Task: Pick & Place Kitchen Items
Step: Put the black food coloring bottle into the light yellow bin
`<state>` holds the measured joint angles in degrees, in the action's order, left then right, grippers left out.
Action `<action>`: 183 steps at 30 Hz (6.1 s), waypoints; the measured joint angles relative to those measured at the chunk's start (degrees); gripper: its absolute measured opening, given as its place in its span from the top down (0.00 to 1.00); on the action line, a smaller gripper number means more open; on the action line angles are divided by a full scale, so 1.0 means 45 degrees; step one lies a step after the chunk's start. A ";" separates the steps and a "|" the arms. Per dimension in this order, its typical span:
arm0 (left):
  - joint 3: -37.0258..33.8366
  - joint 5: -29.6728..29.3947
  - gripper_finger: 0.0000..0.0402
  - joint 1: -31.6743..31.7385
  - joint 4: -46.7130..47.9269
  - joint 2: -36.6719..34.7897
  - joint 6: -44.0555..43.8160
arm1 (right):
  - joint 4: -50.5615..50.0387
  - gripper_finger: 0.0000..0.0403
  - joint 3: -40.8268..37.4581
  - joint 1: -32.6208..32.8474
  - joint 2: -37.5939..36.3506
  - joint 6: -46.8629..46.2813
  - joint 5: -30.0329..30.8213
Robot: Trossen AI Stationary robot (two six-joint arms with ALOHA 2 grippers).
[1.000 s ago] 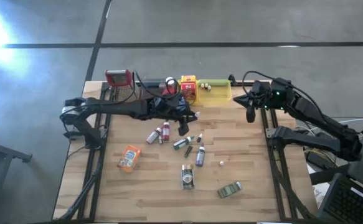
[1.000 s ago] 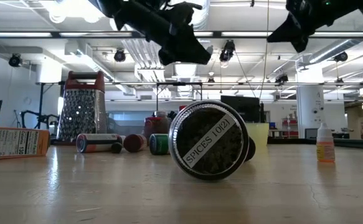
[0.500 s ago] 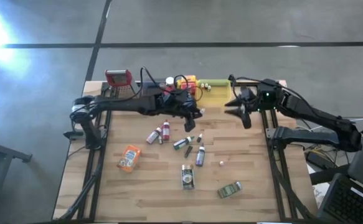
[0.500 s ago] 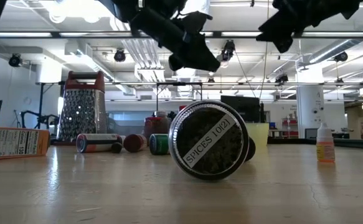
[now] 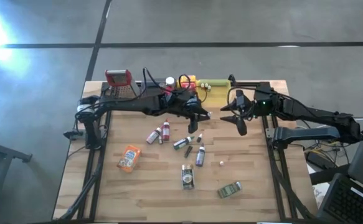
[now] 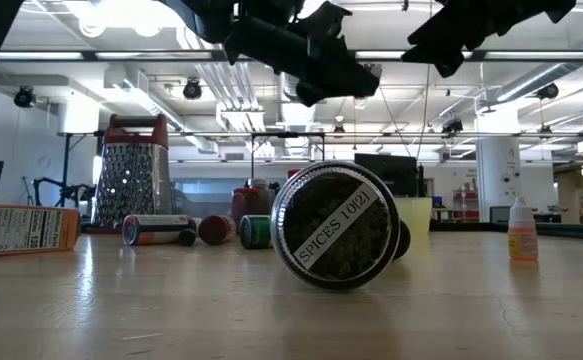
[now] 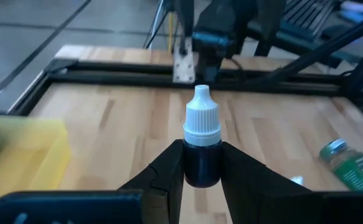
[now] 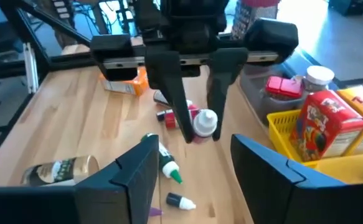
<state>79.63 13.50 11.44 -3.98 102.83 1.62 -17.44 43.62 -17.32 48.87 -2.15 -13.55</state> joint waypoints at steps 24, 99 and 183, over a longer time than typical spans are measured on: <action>0.0010 0.0752 0.76 -0.0005 -0.1468 0.0029 0.0513 | 0.2208 0.54 0.0000 0.0097 0.1556 -0.0011 -0.0021; -0.5353 -0.5070 0.29 -0.0175 -0.1438 -0.5139 -0.0815 | 0.5201 0.84 0.0000 -0.4867 0.6738 0.1529 -0.0361; -0.9631 -0.5363 0.29 -0.0141 -0.3679 -0.9578 0.0599 | 0.9066 0.76 0.1904 -0.5351 1.3676 -0.0185 0.2053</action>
<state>36.29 -10.63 10.81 -20.53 59.72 4.32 23.35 52.18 -41.40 110.41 -2.98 -4.32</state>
